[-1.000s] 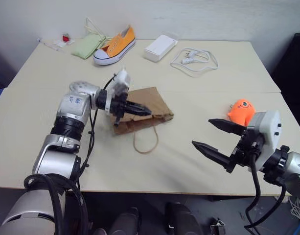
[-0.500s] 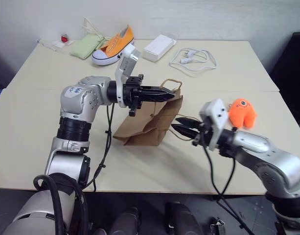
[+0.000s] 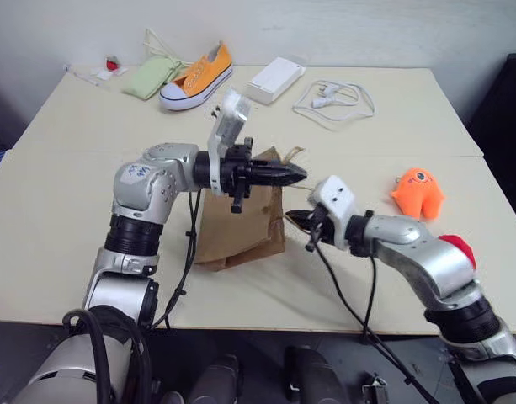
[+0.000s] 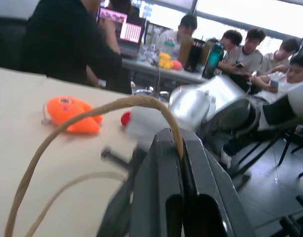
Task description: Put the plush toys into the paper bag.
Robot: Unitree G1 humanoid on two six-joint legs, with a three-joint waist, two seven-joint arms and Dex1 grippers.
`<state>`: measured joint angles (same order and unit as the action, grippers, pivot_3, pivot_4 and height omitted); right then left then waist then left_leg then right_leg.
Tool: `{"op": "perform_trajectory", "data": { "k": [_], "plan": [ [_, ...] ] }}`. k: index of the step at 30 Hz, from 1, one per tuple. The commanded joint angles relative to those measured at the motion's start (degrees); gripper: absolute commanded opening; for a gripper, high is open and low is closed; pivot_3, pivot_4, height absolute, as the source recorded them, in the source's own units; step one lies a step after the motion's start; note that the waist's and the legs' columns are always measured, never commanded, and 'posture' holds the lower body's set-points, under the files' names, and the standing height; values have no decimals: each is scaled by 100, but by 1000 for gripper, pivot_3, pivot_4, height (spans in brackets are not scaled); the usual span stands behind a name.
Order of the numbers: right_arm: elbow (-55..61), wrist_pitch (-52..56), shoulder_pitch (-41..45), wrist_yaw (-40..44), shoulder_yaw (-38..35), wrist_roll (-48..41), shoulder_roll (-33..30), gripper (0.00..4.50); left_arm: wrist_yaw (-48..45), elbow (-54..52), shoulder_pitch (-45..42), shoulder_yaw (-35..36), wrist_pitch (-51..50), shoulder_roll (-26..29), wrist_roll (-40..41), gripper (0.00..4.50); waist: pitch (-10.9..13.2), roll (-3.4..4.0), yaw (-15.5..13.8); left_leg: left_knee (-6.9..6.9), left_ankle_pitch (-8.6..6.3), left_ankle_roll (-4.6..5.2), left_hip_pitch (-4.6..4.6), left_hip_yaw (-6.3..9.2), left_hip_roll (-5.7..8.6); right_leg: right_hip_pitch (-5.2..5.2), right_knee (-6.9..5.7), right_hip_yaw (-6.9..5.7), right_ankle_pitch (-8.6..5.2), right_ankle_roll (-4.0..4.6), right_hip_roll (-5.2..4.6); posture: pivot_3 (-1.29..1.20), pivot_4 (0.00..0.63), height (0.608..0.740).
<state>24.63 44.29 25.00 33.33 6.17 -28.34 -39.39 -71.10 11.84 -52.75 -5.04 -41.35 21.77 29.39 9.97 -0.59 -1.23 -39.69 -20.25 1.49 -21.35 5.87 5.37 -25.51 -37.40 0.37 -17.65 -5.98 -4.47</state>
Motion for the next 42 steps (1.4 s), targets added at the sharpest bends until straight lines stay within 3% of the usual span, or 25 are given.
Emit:
{"op": "perform_trajectory", "data": {
  "k": [1, 7, 12, 18, 23, 29, 32, 37, 42],
  "plan": [
    [705, 184, -342, 82, -844, -622, -15, 25, -125, -172, 41, -114, 270, 109, -90, 0, 1, -1, -7, 0, 0, 0, -1, 0, 0, 0, 0, 0, 0, 0, 0, 0, 150, 740],
    [1002, 334, -511, -318, -1289, -1024, 367, 25, -215, -335, 159, -269, 410, 133, -87, 0, 0, 0, 8, -4, 0, 0, 3, -4, 0, 1, -1, 6, 0, 0, 0, 0, 150, 740],
    [778, 155, -304, -354, -635, -602, 590, 25, -223, -322, -29, -110, 189, 107, 135, 0, 0, 0, 14, -6, 0, 0, 4, -4, 0, 1, -2, 6, 0, 0, 0, 0, 150, 740],
    [-504, -433, 244, -271, 454, 204, 1430, 25, -557, -598, -126, -44, -38, 304, 483, 0, -1, 1, 127, -4, 0, -1, 4, -2, -1, -1, -14, 3, -1, 2, 1, 0, 150, 740],
    [-1035, -638, 337, -81, 657, 450, 1678, 25, -284, -581, -240, 185, -211, 254, 646, 0, -1, 2, 138, -6, 0, -1, 4, -2, 2, 0, -12, 3, -1, 2, -1, 0, 150, 740],
    [-1091, -924, 324, 343, 937, 777, 1550, 25, 14, -521, -218, 430, -61, 259, 630, 0, -1, 2, 148, -6, 0, -1, 5, -2, 0, -1, -12, 2, -1, 2, 1, 0, 150, 740],
    [-1035, -1042, 352, 349, 876, 890, 1547, 25, 78, -463, -219, 456, 4, 281, 569, 0, -1, 2, 147, -6, 0, -2, 5, -1, 0, -1, -12, 2, -1, 2, 1, 0, 150, 740],
    [-697, -988, 301, 56, 122, 575, 1655, 25, 9, -666, 36, 307, 47, 448, 486, 0, -1, 2, 141, -6, 0, -2, 4, -2, 1, 0, -12, 2, -1, 2, 0, 0, 150, 740],
    [-158, -800, -156, 213, -234, 414, 1280, 25, -32, -907, 283, 210, 81, 547, 502, 0, -1, 3, 124, -4, 0, -2, 4, 1, 0, 0, -11, 1, -1, 2, 0, 0, 150, 740]
  ]
}}
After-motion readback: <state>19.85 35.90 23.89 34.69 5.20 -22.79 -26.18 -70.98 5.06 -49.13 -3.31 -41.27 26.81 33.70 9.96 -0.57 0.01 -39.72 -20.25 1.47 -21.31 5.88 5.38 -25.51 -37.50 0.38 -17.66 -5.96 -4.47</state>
